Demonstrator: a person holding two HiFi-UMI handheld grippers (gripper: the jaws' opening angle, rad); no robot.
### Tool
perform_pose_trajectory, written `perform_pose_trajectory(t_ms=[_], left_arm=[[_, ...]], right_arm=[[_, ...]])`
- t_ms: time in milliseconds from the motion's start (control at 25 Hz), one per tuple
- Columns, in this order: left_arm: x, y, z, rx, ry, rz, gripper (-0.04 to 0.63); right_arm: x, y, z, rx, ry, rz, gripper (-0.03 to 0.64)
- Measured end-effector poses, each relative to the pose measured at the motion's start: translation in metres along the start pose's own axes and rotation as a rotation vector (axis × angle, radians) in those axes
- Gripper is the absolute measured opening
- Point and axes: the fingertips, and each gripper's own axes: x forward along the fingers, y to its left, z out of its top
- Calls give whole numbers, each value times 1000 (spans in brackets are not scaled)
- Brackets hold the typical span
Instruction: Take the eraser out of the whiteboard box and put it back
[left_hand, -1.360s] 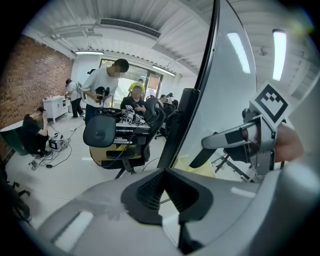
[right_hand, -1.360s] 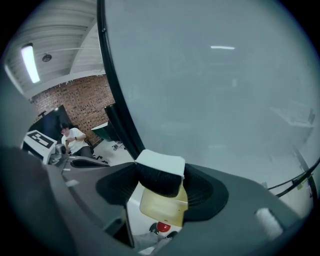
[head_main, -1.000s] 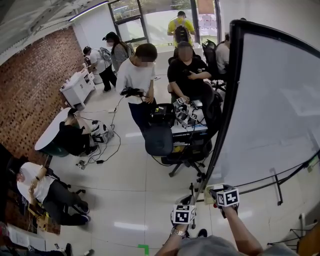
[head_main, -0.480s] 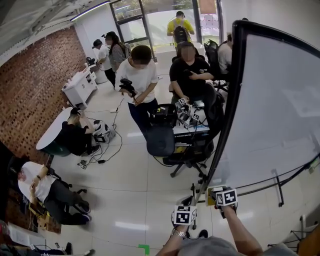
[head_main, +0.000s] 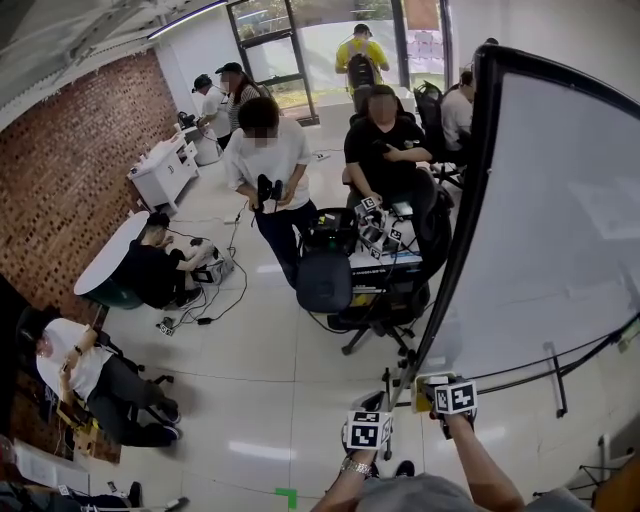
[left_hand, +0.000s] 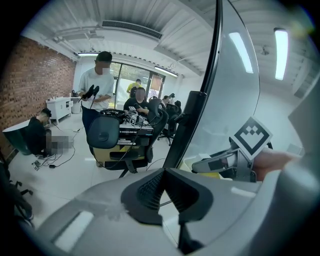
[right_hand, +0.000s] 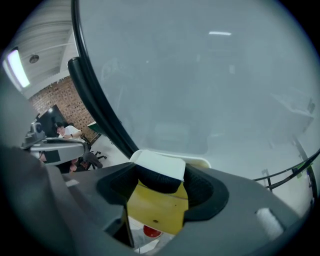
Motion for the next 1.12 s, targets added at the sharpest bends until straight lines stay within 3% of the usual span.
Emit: perform_pose_trajectory(t_ms=[440, 1120], left_arm=[[5, -23, -5, 21, 13, -29, 3], [-3, -32, -8, 23, -1, -18, 3]], right_arm=[[-24, -6, 9, 18, -72, 25, 288], [0, -1, 0, -67, -11, -19, 291]])
